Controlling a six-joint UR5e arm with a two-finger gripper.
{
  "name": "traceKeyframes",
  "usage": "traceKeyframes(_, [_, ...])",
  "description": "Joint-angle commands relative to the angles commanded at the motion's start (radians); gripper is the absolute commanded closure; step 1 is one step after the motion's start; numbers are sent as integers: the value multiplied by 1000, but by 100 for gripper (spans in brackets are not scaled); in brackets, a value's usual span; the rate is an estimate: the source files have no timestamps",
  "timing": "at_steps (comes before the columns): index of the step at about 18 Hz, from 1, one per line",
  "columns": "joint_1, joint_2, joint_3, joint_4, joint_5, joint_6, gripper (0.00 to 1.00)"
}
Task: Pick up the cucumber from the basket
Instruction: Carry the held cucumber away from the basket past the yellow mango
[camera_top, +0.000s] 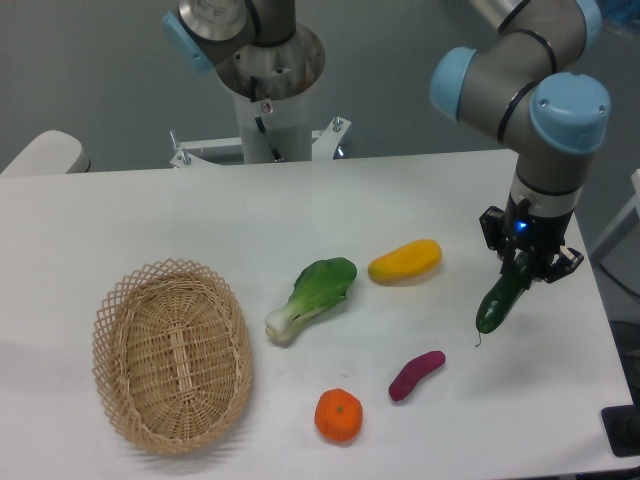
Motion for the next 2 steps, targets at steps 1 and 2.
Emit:
traceKeyframes(1, [0, 0, 2, 0, 0, 0, 78])
traceKeyframes(2, [0, 0, 2, 0, 0, 0, 78])
